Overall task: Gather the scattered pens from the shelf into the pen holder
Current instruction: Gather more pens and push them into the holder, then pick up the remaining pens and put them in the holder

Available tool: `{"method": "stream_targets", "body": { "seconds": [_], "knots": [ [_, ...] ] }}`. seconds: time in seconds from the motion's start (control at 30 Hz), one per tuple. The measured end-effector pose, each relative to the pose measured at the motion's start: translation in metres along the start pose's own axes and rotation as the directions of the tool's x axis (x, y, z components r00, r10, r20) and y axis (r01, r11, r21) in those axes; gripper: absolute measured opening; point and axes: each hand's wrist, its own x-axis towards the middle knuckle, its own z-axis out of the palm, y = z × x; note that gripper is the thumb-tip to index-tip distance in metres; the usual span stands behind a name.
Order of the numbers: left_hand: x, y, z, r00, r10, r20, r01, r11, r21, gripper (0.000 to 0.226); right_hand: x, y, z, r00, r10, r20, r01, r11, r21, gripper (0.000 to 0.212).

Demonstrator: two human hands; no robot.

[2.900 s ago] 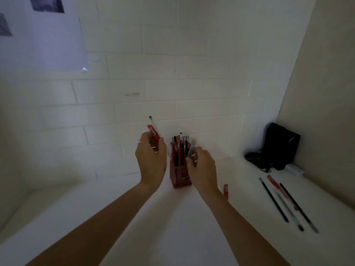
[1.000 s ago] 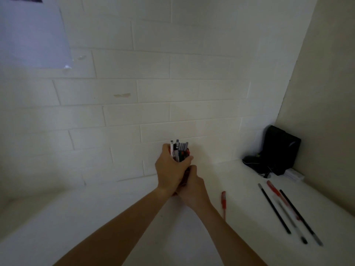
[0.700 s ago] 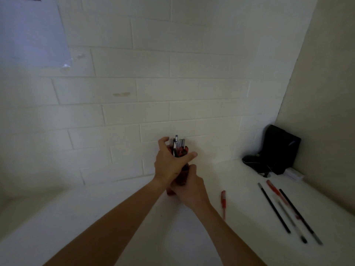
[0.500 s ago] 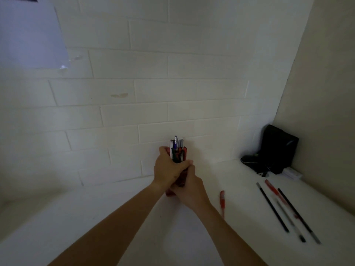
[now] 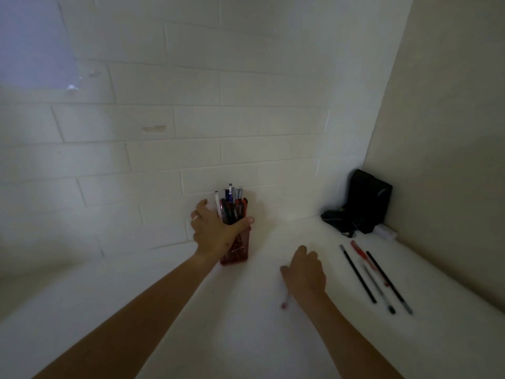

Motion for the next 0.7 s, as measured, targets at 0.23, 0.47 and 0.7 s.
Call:
{"method": "stream_targets", "body": {
  "seconds": [0.23, 0.47, 0.7],
  "knots": [
    [-0.075, 0.01, 0.006, 0.68, 0.698, -0.224, -0.686, 0.713, 0.143, 0.045, 0.008, 0.05, -0.018, 0.996, -0.029, -0.08, 0.016, 0.987, -0.158, 0.042],
    [-0.1, 0.019, 0.053, 0.72, 0.681, 0.134, -0.692, 0.719, 0.067, 0.023, 0.026, 0.119, -0.046, 0.952, 0.089, -0.294, -0.102, 0.994, -0.028, 0.046],
    [-0.113, 0.014, 0.108, 0.806, 0.303, 0.509, -0.382, 0.922, 0.056, 0.014, 0.031, 0.126, -0.044, 0.966, -0.017, -0.258, 0.037, 0.997, 0.072, 0.033]
  ]
}}
